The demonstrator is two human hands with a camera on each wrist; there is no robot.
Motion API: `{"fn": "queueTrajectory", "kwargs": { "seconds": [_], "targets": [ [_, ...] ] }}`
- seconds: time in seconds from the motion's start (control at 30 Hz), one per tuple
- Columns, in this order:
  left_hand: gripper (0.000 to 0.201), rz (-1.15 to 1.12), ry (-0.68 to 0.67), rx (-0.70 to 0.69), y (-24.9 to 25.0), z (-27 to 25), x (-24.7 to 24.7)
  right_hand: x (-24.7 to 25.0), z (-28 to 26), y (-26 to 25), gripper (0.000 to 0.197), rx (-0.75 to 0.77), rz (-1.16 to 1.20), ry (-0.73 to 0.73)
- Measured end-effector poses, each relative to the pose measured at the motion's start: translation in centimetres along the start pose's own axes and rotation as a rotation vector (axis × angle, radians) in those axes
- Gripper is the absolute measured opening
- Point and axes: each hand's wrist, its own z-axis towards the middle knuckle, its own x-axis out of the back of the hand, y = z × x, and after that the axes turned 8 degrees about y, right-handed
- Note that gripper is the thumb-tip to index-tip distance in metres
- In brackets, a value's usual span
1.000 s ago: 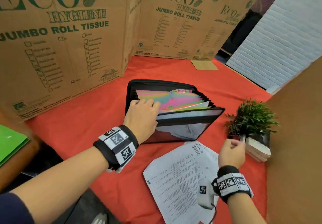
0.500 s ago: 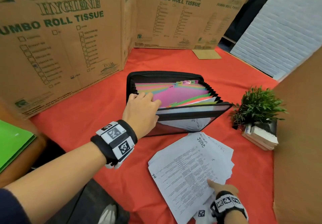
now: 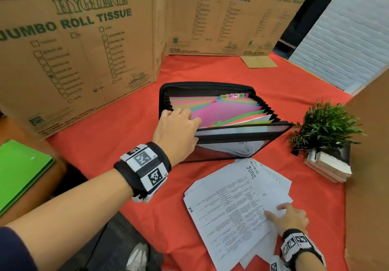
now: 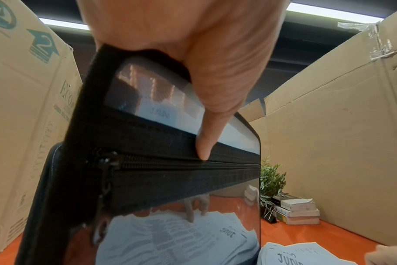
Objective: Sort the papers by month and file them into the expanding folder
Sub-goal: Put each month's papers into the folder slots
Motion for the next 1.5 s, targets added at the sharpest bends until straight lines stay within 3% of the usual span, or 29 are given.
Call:
{"fn": "queueTrajectory", "kwargs": {
  "seconds": [0.13,0.2,0.3,0.37,0.5,0.57,0.63,0.77,0.87,0.93,1.1,1.3,1.4,1.5],
  "targets": [
    [0.025,-0.007,0.014,0.002,0.1,-0.2,-0.1,-0.6,-0.2,-0.2,0.024,0.113,-0.052,0.073],
    [0.025,-0.001,0.016,0.001,0.1,-0.2,-0.1,-1.2,-0.2,0.1,0.026,0.170,-0.010,0.091],
    [0.027,0.010,0.016,0.001,0.1,-0.1,0.0,-1.6,-0.1,0.7,0.063,0.150,0.099,0.076],
    [0.028,0.015,0.013,0.004,0.1,0.0,-0.1,-1.5,0.2,1.0,0.071,0.142,0.106,0.058],
    [0.027,0.019,0.009,0.014,0.2,0.0,-0.1,-1.0,0.5,1.0,0.066,0.142,0.036,-0.075],
    [0.027,0.012,0.005,0.016,0.2,0.1,0.0,-0.7,0.1,0.6,0.049,0.191,0.115,-0.117],
    [0.028,0.013,0.003,0.019,0.1,0.1,0.1,-0.7,-0.5,0.4,0.035,0.265,0.183,-0.052],
    [0.029,0.018,-0.006,0.029,0.1,0.3,0.2,-0.7,-2.1,-0.1,0.035,0.459,0.265,0.177],
    [0.029,0.021,-0.013,0.032,0.1,0.4,0.1,-0.6,-2.7,-0.3,0.020,0.565,0.268,0.288],
    [0.029,0.021,-0.020,0.034,0.1,0.5,0.1,-0.4,-2.5,-0.4,0.013,0.628,0.211,0.331],
    [0.030,0.021,-0.032,0.037,0.1,0.6,0.2,1.3,-2.7,-1.8,0.017,0.820,0.011,0.383],
    [0.031,0.011,-0.037,0.045,0.2,0.7,0.2,1.1,-3.3,-3.8,0.025,0.835,-0.056,0.161],
    [0.032,0.020,-0.039,0.046,0.1,0.8,0.3,1.0,-2.7,-4.2,0.035,0.672,0.122,0.050],
    [0.032,0.020,-0.040,0.047,0.2,0.8,0.3,0.9,-1.8,-4.2,0.021,0.524,0.193,-0.016]
  ]
}}
